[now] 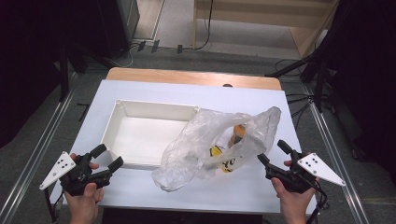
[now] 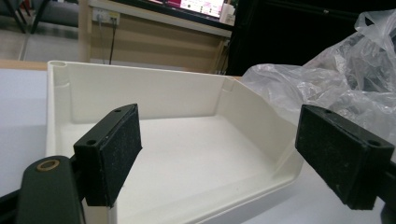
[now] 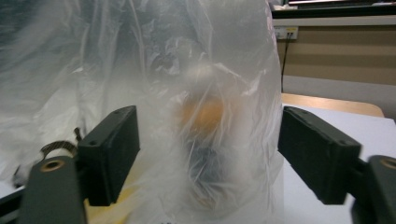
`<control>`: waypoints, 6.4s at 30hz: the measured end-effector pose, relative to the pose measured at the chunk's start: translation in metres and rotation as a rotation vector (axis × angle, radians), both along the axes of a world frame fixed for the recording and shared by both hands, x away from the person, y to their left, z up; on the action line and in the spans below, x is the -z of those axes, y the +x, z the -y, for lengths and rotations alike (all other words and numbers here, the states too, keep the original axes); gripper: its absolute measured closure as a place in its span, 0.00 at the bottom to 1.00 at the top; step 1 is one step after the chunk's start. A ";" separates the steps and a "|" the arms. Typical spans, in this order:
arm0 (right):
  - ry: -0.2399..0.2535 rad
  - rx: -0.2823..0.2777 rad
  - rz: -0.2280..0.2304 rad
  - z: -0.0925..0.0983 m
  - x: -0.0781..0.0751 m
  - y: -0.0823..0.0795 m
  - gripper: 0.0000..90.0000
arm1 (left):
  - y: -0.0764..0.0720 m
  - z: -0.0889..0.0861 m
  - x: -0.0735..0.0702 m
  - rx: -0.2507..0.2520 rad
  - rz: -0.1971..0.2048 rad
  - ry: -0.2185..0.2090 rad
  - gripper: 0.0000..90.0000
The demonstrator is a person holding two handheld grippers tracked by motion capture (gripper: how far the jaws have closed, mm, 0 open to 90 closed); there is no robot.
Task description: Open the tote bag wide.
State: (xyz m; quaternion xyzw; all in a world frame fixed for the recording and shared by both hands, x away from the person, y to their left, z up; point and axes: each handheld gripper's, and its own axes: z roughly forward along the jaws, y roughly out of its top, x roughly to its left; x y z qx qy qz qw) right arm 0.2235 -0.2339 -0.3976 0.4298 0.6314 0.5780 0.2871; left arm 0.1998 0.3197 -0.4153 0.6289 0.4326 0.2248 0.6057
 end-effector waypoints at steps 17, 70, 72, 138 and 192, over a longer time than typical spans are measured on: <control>0.007 0.014 -0.058 -0.012 -0.005 0.035 1.00 | 0.004 0.042 -0.021 0.103 0.048 0.066 0.16; 0.010 0.113 -0.130 0.004 0.031 0.058 1.00 | 0.025 0.171 0.008 0.282 -0.120 0.349 0.89; 0.005 0.113 -0.140 0.004 0.033 0.058 1.00 | 0.026 0.170 0.007 0.280 -0.118 0.347 0.97; 0.063 0.120 -0.053 0.012 0.001 0.054 1.00 | 0.077 0.221 -0.006 0.281 -0.142 0.194 1.00; -0.017 0.187 -0.020 0.007 -0.019 0.053 0.49 | 0.064 0.211 0.008 0.293 -0.187 0.248 1.00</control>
